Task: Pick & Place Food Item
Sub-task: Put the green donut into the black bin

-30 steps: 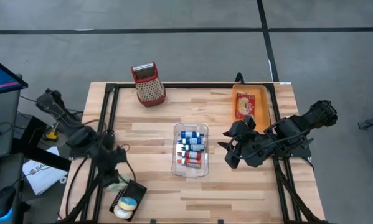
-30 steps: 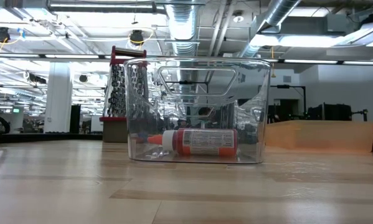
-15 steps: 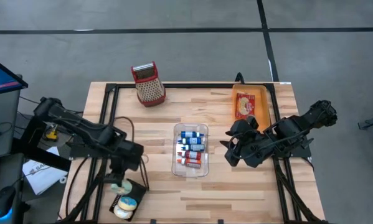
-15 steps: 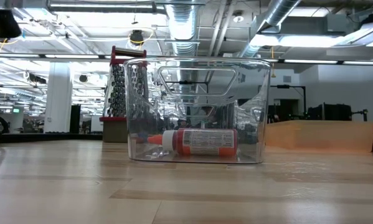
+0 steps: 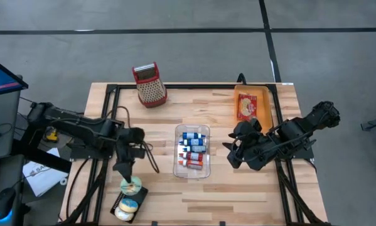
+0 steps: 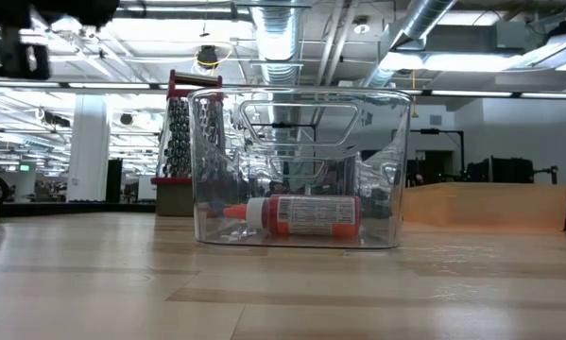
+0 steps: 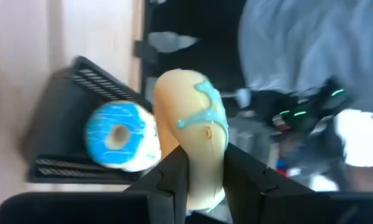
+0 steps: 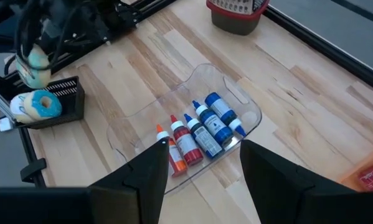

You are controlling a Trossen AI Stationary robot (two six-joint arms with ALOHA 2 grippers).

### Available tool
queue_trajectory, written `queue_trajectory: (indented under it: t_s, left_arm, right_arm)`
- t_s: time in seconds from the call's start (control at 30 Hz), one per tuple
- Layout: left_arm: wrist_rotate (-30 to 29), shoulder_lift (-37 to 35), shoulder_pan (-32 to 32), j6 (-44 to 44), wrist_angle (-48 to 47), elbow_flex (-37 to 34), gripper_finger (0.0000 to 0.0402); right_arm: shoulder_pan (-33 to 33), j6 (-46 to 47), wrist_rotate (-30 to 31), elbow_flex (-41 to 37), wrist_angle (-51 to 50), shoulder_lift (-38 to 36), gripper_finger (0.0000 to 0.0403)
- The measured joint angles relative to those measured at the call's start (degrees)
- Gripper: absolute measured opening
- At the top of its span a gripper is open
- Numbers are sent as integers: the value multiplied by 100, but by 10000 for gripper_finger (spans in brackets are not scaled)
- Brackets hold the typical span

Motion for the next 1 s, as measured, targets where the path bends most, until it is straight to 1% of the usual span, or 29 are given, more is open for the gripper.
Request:
queue_trajectory:
  t_s: [0.1, 0.23, 0.3, 0.4, 0.5, 0.63, 0.77, 0.83, 0.9, 1.0]
  left_arm:
    - [215, -496, 67, -1045, 1126, -752, 80]
    - [236, -1107, 18, -2730, 2758, -1793, 80]
    - [57, -1371, -11, -3547, 3504, -2246, 80]
    - [-317, -1770, -64, -4558, 4186, -2785, 80]
    - [-790, -2116, -167, -5347, 4502, -3132, 80]
    - [-1555, -2452, -421, -6114, 4433, -3280, 80]
    - [-2233, -2554, -990, -6582, 4301, -3289, 80]
    - [-2724, -2561, -1372, -6820, 4170, -3291, 80]
    - [-3360, -2566, -1802, -7095, 4143, -3289, 80]
    - [-4484, -2565, -2494, -7530, 4111, -3278, 80]
  right_arm:
    - [63, 103, 26, 0, -33, 0, 191]
    - [136, 209, 109, 0, -34, 0, 191]
    - [128, 209, 107, 0, -35, 0, 191]
    - [123, 209, 107, 0, -34, 0, 191]
    - [120, 209, 107, 0, -34, 0, 191]
    - [120, 231, 107, 0, -33, 0, 191]
    - [120, 251, 107, 0, -33, 2, 191]
    - [120, 253, 107, 0, -34, 2, 191]
    - [120, 254, 107, 0, -33, 2, 191]
    - [120, 270, 107, 0, -33, 2, 191]
